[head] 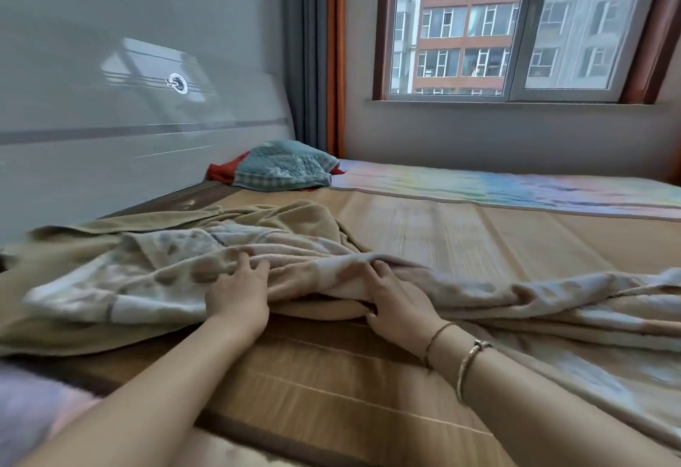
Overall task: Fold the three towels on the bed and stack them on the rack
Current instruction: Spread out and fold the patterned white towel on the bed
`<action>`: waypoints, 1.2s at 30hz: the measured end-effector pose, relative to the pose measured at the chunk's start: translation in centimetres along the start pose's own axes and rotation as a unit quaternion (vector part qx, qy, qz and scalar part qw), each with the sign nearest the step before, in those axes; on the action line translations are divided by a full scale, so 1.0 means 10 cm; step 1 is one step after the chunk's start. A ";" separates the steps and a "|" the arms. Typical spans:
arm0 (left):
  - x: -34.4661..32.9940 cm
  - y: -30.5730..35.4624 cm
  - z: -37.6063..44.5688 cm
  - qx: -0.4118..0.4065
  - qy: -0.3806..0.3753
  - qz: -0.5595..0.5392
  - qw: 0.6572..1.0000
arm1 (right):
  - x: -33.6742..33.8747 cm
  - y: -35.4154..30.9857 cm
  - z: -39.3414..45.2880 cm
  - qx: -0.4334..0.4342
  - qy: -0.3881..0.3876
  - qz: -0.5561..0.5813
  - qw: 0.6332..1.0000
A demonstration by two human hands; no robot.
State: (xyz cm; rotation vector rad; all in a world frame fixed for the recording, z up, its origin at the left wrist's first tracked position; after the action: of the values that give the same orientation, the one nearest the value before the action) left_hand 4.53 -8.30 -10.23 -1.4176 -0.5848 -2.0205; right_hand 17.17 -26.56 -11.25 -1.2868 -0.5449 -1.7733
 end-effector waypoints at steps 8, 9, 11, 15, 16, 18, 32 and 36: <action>-0.11 -0.33 0.22 -0.032 -0.001 -0.124 0.992 | -0.14 -0.19 0.43 -0.067 0.012 -0.045 0.997; -0.09 -0.36 0.23 -0.033 0.006 -0.135 0.990 | -0.08 -0.19 0.44 -0.068 0.002 -0.028 0.997; 0.01 -0.40 0.23 -0.036 0.008 -0.166 0.985 | 0.06 -0.19 0.42 -0.056 -0.016 -0.008 0.998; 0.35 -0.40 0.18 -0.063 0.043 -0.234 0.969 | 0.41 -0.23 0.25 -0.024 0.011 -0.025 0.999; 0.46 -0.39 0.16 -0.069 0.050 -0.264 0.961 | 0.50 -0.24 0.21 -0.023 0.031 -0.020 0.999; 0.66 -0.36 0.12 -0.083 0.050 -0.316 0.944 | 0.71 -0.24 0.14 -0.028 0.078 0.003 0.997; 1.53 -0.05 -0.30 -0.161 -0.158 -0.370 0.901 | 1.73 -0.17 -0.49 -0.136 -0.082 0.256 0.954; 1.21 -0.02 -0.23 -0.140 -0.085 -0.286 0.944 | 1.51 -0.03 -0.50 -0.154 -0.102 0.225 0.957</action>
State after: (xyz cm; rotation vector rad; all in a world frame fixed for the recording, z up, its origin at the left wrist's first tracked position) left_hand -0.24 -12.32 0.38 -1.7524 -0.8952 -2.5235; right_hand 12.64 -35.91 0.78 -1.6698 -0.0665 -1.3843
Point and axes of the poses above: each hand's wrist, its own z-axis towards the middle knuckle, its own x-axis out of the back of the hand, y = z × x, the point moved 2 cm from there along z, towards the middle knuckle, and after that the axes turned 3 degrees about y, right-handed, at the moved point
